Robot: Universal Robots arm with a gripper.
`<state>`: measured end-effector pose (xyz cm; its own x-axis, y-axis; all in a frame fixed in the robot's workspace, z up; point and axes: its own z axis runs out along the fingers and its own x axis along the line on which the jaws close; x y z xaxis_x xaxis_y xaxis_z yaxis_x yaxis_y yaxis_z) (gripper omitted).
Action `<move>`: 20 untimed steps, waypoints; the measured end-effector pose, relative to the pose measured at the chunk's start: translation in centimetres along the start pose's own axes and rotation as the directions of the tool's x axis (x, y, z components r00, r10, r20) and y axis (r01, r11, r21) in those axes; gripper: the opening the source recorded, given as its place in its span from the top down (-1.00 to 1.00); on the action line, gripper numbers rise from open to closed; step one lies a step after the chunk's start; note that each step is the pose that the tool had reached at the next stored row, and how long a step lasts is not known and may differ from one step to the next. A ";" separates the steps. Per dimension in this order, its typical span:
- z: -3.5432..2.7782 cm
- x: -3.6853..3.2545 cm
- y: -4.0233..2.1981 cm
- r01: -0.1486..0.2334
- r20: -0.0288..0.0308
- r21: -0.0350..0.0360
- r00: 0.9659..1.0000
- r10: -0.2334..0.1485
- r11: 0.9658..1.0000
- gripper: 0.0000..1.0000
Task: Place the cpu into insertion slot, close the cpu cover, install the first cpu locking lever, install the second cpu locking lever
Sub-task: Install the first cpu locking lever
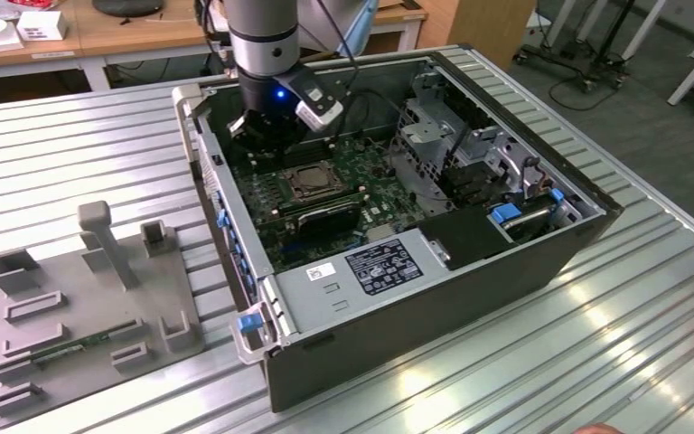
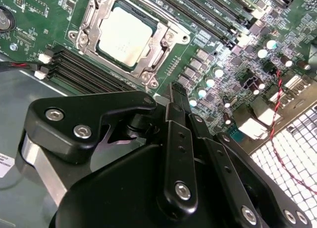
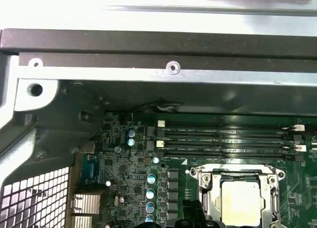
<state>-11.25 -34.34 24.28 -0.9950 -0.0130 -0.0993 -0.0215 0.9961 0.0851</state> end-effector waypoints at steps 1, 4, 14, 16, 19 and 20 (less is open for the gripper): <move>-0.01 0.05 0.00 0.000 0.000 0.000 1.000 0.000 1.000 0.80; -0.02 0.19 0.00 0.000 0.000 0.000 1.000 0.000 1.000 0.80; 0.02 0.98 0.23 0.000 0.002 0.000 1.000 0.000 1.000 0.80; 0.03 1.22 0.35 0.000 0.002 0.000 1.000 0.000 1.000 0.80; 0.06 1.40 0.55 0.000 0.002 0.000 1.000 0.000 1.000 0.80; 0.08 1.42 0.62 0.000 0.002 0.000 1.000 0.000 1.000 0.80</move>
<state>-12.67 -33.73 24.12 -0.9948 -0.0128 -0.1012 -0.0215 0.9961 0.0852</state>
